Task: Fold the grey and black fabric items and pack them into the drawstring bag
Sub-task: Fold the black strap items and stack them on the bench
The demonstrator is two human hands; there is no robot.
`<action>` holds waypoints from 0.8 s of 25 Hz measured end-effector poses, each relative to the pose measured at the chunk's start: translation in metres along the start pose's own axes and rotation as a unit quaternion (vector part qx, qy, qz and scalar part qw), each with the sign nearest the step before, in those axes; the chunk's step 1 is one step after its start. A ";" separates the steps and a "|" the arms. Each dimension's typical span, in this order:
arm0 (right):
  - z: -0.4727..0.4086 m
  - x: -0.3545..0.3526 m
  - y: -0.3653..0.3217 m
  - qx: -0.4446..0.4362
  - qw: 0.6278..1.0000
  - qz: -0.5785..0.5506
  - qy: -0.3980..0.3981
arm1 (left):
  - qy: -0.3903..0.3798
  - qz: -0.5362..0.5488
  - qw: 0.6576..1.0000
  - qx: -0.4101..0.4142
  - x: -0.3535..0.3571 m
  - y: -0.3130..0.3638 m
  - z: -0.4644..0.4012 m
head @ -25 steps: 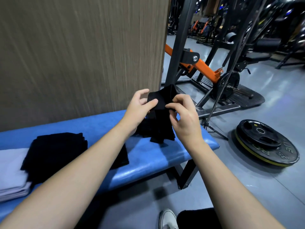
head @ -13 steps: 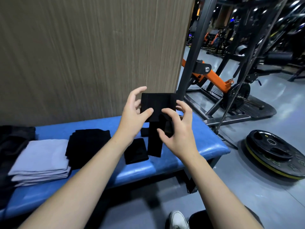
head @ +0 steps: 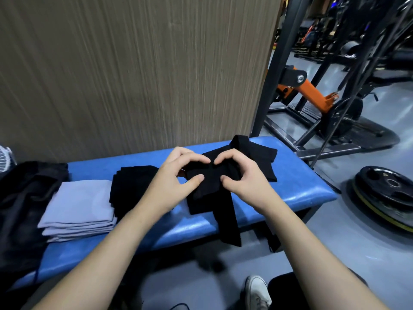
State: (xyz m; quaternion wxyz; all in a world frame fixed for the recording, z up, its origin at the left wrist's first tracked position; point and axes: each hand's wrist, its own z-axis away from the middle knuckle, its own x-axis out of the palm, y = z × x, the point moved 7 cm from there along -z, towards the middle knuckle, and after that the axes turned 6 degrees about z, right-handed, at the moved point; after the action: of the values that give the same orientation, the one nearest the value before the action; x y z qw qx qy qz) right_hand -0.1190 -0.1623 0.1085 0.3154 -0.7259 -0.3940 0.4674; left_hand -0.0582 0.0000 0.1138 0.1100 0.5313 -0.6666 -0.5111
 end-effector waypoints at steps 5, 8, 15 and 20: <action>-0.002 0.024 -0.002 0.002 0.996 0.013 -0.093 | -0.090 0.030 0.993 -0.068 0.002 -0.016 0.011; -0.003 0.028 0.002 0.008 0.997 0.003 -0.080 | -0.051 0.029 0.996 -0.069 -0.005 -0.016 0.011; 0.005 0.025 0.011 0.026 0.997 0.062 -0.047 | 0.096 0.114 0.984 -0.095 -0.014 -0.021 0.016; 0.008 0.032 0.017 0.038 0.992 0.118 -0.011 | 0.093 0.100 0.985 -0.104 -0.002 -0.028 0.017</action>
State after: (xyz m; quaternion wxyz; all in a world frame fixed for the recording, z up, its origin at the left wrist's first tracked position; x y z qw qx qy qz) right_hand -0.1134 -0.1419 0.0773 0.2816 -0.7495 -0.2908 0.5238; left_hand -0.0522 0.0136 0.0848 0.2766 0.4932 -0.6461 -0.5126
